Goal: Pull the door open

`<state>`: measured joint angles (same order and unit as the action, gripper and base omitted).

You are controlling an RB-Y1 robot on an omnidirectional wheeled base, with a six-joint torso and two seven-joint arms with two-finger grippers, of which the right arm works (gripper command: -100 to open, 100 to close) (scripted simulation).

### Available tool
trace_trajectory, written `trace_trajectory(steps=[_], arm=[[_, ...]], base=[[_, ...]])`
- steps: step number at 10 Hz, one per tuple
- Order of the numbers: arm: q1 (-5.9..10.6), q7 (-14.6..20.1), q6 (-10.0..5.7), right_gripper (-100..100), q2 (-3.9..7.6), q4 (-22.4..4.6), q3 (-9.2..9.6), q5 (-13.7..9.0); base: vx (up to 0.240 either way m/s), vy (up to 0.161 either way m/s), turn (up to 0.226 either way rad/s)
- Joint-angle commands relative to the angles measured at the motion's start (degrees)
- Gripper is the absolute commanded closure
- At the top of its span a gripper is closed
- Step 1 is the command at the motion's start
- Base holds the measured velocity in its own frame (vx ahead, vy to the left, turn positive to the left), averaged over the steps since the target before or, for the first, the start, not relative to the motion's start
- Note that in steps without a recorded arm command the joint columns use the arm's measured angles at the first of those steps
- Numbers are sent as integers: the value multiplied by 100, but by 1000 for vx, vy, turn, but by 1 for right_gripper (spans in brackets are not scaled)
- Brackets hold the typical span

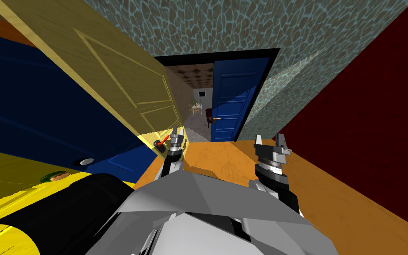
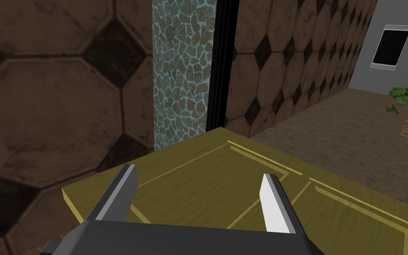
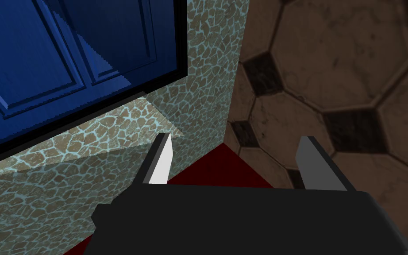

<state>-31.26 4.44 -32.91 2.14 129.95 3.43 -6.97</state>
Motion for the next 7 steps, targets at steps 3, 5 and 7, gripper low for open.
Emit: trace_trajectory(steps=[3,5,7], arm=[[249,25,86,-100,103,-430,-30,3],[347,34,119,-100,140,-600,-43,4],[517,51,178,-100,203,-895,-63,5]], base=[[128,9,53],[137,17,32],[128,26,57]])
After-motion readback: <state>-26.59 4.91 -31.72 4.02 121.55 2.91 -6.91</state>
